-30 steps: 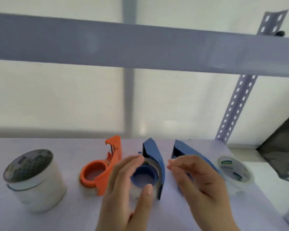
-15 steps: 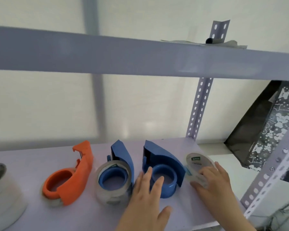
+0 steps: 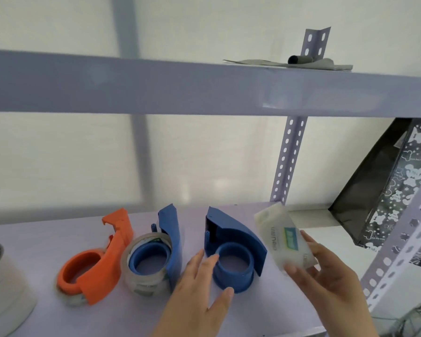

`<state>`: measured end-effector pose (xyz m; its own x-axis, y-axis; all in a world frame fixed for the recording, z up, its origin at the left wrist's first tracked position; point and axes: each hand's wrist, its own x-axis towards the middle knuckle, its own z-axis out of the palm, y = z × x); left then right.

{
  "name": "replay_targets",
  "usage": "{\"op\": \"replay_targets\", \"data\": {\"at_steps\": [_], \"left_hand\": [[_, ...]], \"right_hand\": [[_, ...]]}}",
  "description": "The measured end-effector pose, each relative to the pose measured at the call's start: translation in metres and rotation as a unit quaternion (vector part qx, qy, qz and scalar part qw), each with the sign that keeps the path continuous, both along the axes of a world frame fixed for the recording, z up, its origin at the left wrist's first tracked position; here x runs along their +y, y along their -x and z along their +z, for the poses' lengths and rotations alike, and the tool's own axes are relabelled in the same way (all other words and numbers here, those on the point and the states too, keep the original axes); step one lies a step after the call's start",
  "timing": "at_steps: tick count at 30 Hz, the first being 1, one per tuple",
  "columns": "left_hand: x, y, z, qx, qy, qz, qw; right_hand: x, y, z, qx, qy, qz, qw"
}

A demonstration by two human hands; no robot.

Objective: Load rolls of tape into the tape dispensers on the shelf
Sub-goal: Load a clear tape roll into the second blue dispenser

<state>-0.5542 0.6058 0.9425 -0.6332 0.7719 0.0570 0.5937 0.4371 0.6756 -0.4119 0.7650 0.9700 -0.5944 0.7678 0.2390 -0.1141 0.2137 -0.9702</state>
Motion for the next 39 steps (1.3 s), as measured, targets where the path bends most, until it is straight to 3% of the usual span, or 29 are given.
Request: {"op": "replay_targets", "data": {"at_steps": [3,7,11,15,18,25,31,39], "left_hand": [[0.008,-0.001,-0.008,0.024,0.003,-0.03,0.999],[0.008,0.002,-0.026,-0.007,-0.019,-0.059,0.998],[0.01,0.007,-0.032,-0.056,-0.061,-0.043,0.996],[0.009,0.005,-0.026,0.069,-0.048,-0.056,0.995],[0.003,0.006,-0.022,0.074,-0.05,-0.061,0.994],[-0.004,0.006,-0.024,0.067,-0.074,-0.056,0.993],[-0.013,-0.001,-0.032,0.064,-0.236,0.089,0.966],[-0.014,-0.008,-0.029,0.018,-0.211,0.094,0.973]], "right_hand": [[-0.015,0.014,0.001,0.019,-0.108,0.033,0.993],[-0.024,0.028,-0.006,-0.077,-0.306,0.06,0.947],[-0.024,0.038,-0.014,-0.128,-0.36,0.05,0.923],[-0.019,0.044,-0.019,-0.144,-0.399,0.048,0.905],[-0.019,0.043,-0.019,-0.159,-0.468,0.031,0.869],[-0.013,0.033,-0.017,-0.233,-0.443,0.072,0.863],[-0.019,0.035,-0.012,-0.299,-0.413,0.121,0.852],[-0.028,0.037,-0.004,-0.35,-0.424,0.127,0.825]]}}
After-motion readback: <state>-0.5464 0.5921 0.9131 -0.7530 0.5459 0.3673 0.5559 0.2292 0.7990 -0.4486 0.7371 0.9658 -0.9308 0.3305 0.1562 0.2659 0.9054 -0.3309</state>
